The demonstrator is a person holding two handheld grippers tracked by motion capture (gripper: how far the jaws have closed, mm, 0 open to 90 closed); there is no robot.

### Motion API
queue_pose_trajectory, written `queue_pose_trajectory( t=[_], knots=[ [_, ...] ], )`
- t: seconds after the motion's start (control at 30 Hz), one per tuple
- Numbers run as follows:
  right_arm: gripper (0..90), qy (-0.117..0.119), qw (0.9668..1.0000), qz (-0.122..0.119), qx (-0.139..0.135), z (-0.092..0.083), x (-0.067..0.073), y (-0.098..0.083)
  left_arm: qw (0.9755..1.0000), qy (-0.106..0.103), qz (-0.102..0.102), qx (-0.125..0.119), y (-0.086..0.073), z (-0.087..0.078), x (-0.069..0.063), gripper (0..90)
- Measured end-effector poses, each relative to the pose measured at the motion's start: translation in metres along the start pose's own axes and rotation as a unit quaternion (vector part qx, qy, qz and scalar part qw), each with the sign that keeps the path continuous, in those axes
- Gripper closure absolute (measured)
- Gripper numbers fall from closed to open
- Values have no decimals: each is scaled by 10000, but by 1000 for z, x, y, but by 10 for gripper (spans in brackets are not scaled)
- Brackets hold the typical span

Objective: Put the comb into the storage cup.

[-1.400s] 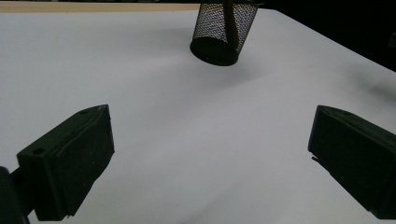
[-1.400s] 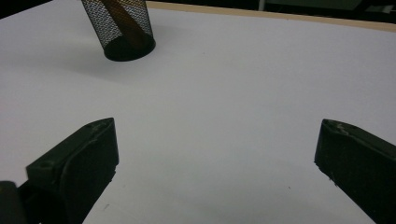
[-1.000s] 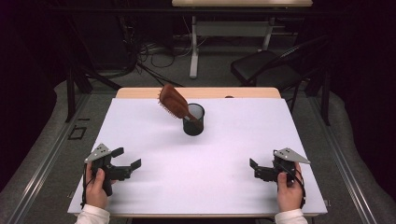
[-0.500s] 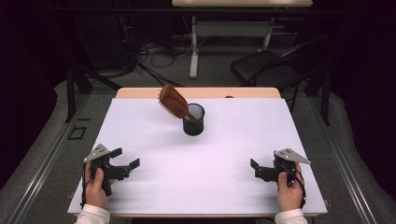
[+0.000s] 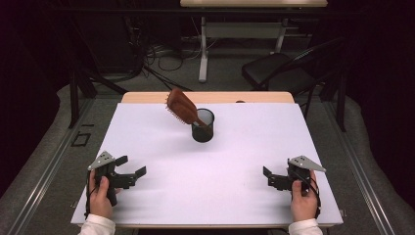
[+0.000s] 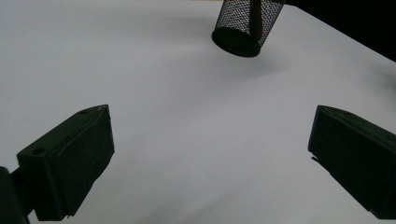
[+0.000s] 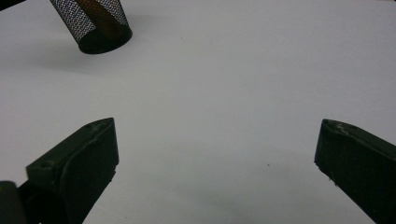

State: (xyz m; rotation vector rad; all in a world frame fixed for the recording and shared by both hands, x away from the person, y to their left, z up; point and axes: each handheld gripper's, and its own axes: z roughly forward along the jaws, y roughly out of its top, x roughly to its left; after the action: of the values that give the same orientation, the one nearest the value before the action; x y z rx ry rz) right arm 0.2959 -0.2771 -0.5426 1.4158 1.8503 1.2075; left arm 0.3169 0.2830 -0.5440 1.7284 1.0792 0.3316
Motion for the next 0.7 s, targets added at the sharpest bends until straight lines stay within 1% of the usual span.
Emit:
queue_pose_trajectory(
  t=[0.37,0.7],
  knots=[
    [0,-1,10000,11,47,0,0,0,10000,31,-20,-13,0,-1,1,4],
    [0,-14,10000,24,18,0,-1,-1,10000,30,-8,-3,0,0,1,4]
  ],
)
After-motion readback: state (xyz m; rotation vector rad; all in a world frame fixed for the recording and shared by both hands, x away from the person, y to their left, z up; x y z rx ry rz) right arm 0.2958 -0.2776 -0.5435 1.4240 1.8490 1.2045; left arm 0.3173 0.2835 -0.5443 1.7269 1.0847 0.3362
